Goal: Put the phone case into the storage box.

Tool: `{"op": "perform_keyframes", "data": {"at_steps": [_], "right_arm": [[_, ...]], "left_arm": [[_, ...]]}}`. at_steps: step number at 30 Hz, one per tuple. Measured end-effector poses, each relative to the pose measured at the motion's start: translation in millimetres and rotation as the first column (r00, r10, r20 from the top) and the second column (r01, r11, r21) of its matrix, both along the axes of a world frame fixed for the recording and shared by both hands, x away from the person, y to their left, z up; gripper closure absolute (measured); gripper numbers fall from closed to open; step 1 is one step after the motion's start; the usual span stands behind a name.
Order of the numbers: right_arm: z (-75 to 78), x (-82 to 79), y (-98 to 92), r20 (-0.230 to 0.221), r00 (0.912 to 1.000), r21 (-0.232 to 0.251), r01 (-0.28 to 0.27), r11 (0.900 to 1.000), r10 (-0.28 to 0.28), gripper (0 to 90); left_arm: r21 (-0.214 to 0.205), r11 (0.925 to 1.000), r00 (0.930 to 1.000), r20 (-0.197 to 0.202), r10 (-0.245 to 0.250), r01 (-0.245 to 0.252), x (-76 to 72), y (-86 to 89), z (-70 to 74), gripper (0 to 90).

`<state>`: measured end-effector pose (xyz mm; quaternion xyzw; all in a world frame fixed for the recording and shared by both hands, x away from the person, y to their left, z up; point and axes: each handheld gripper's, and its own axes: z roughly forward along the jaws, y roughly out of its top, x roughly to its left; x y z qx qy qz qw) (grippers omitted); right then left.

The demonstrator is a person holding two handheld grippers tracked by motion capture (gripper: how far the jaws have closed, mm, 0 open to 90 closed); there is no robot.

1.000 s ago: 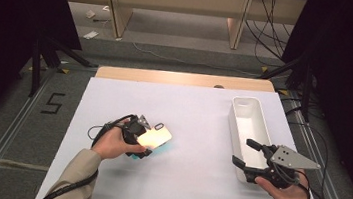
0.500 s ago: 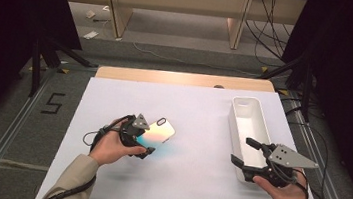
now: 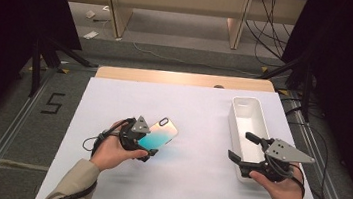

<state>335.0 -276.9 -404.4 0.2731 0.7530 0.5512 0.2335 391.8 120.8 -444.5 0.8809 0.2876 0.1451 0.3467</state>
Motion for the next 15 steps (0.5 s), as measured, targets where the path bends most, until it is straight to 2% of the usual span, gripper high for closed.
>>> {"op": "perform_keyframes", "data": {"at_steps": [15], "right_arm": [[4.1,17.5,23.7,-0.012,0.9999,0.013,-0.008,0.9999,0.008,16.4]], "left_arm": [[-0.041,0.9991,0.9983,0.056,0.015,-0.013,-10.2,-8.6,4.0,16.9]]}}
